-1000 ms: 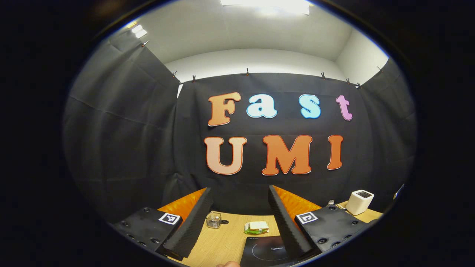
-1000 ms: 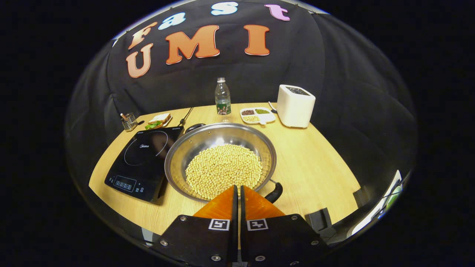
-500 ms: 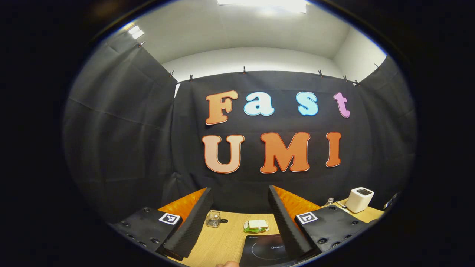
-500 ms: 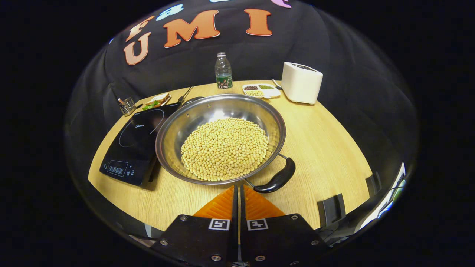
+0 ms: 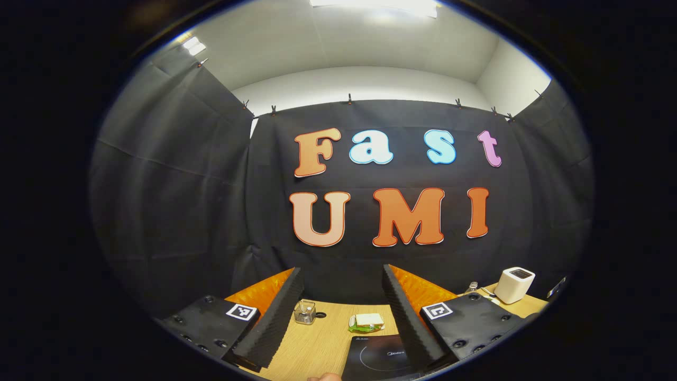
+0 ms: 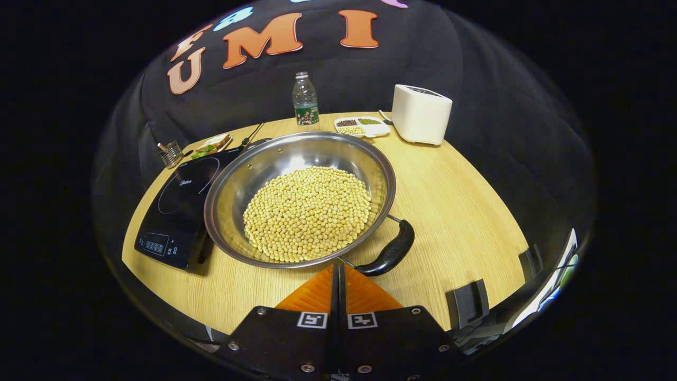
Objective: First push the handle of the pot to place it horizontally, then grasp the pot with both hands and set it on the induction cooktop.
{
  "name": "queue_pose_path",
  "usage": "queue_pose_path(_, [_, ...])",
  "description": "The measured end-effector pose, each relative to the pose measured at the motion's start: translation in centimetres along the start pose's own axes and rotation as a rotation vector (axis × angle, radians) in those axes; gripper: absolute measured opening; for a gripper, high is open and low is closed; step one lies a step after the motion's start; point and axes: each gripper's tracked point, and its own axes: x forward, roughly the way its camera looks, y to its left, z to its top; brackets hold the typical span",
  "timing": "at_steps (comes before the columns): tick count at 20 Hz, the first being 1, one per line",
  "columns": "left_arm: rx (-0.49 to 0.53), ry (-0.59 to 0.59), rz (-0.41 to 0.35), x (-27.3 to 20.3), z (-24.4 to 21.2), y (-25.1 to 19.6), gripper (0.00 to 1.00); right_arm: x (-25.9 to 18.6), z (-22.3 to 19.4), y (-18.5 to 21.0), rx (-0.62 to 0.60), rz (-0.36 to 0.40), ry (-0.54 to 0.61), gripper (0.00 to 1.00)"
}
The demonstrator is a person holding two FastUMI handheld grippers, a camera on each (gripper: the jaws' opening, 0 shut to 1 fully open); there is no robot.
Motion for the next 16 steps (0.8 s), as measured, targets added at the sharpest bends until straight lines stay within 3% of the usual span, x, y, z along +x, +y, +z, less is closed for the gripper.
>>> queue_pose_path(16, [0.005, 0.019, -0.015, 1.3, -0.5, -1.0, 0.98, 1.5, 1.8, -3.4, 0.080, -0.041, 0.004, 0.00])
